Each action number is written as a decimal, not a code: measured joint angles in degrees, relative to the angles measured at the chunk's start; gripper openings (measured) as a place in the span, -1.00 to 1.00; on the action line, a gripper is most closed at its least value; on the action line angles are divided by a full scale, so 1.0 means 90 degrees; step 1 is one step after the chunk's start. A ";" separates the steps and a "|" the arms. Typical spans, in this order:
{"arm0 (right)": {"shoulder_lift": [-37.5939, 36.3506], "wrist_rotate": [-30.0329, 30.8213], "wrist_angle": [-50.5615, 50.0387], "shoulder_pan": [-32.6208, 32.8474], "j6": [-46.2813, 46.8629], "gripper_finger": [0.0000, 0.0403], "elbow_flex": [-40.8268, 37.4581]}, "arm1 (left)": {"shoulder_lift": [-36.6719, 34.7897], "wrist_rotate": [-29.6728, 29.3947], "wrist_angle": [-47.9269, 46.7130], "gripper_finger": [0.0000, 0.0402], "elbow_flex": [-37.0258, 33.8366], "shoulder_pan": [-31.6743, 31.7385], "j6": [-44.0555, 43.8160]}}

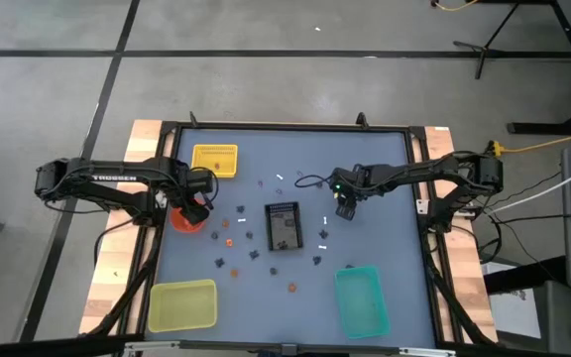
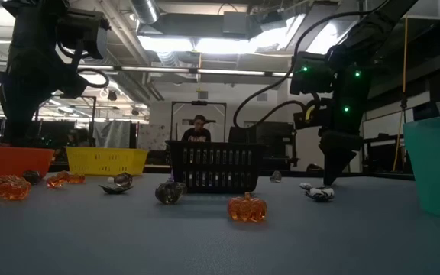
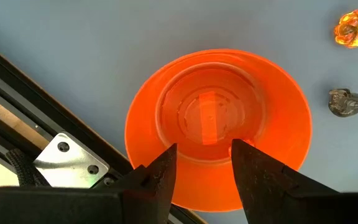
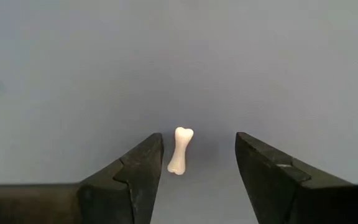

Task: Sort Halloween decoration
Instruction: Put the white bone toy into the green bin, then put the violet witch hat toy into the top yellow bin

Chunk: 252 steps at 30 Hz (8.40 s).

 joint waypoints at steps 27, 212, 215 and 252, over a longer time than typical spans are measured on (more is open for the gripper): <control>0.0015 -0.0012 0.0047 0.0005 0.0000 -0.89 -0.0015 | 0.0000 -0.0001 0.0000 -0.32 0.0000 0.0000 0.0001; -0.0087 -0.1819 -0.1900 0.5083 0.2175 -0.18 0.2261 | 0.4269 -0.0904 0.4901 -0.32 0.2276 0.0952 0.3963; -0.0087 -0.1818 -0.1899 0.5083 0.2174 -0.18 0.2261 | 0.4269 -0.0928 0.4901 -0.32 0.2276 0.0950 0.3824; -0.0087 -0.1806 -0.1958 0.5083 0.2169 -0.18 0.2256 | 0.4643 -0.0951 0.5460 -0.34 0.1817 0.0947 0.3614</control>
